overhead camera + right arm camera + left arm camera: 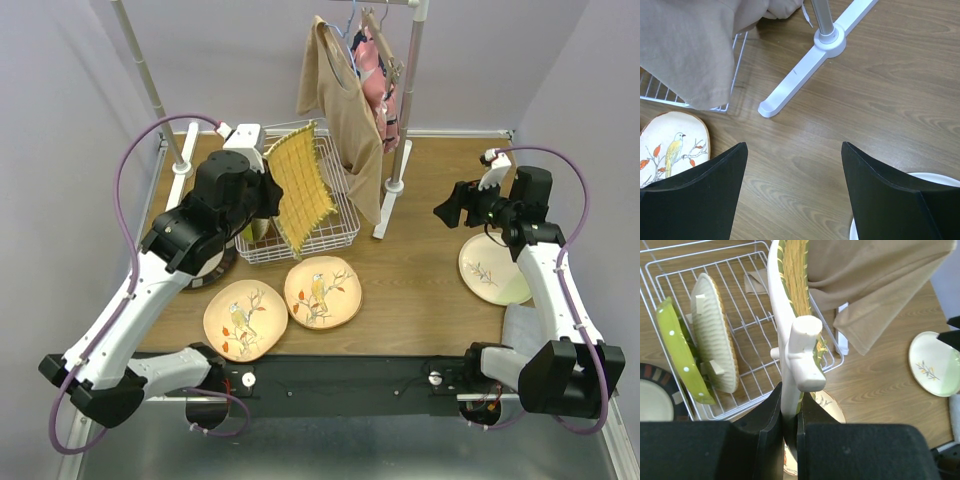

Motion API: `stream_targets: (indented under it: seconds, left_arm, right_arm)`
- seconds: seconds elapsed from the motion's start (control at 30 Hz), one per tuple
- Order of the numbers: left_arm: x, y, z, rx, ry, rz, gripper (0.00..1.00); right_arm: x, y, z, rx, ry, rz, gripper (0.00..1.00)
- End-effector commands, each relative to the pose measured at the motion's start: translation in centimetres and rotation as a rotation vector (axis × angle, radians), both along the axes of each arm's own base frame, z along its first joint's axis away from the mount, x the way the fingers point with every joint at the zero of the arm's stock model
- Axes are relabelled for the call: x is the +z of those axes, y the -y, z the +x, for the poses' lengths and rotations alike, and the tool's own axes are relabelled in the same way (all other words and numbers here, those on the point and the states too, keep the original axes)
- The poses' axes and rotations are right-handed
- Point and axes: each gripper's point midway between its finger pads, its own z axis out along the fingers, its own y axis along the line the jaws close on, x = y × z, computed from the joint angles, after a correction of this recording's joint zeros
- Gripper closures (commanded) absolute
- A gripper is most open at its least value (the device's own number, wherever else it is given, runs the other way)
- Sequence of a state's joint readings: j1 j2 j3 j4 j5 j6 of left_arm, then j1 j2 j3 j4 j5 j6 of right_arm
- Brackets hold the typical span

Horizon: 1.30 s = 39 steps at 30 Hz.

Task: Load the plates into the dish rack
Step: Insert the plate into the dish rack

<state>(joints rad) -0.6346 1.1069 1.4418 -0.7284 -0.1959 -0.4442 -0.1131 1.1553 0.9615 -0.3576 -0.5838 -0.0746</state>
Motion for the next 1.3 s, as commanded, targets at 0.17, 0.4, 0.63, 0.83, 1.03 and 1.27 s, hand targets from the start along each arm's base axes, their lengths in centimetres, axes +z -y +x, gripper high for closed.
stream_targets:
  seconds: [0.17,0.4,0.63,0.83,1.03,1.27]
  left_arm:
    - [2.7,-0.9,4.2,0.084,0.073,0.117,1.00]
    - [2.5,-1.5,5.5,0.123,0.017,0.223,1.00]
    - [1.2,-1.8,5.9,0.149,-0.055,0.287,1.00]
    - [0.1,-1.9,6.4,0.173,-0.108,0.332,1.00]
    - [-0.2,-1.9,7.1,0.188,-0.126,0.361,1.00]
    - [-1.5,-2.3,7.5,0.216,-0.154,0.403,1.00]
  right_arm:
    - [0.5,-0.5,-0.3,0.022,0.022,0.029,0.16]
    - [0.3,-0.4,-0.3,0.019,0.016,0.031,0.16]
    - [0.2,-0.6,-0.2,0.025,0.007,0.043,0.16]
    - [0.1,-0.7,-0.2,0.026,0.001,0.048,0.16]
    - [0.0,-0.7,-0.3,0.027,-0.002,0.050,0.16]
    - [0.0,-0.8,-0.3,0.028,-0.003,0.054,0.16]
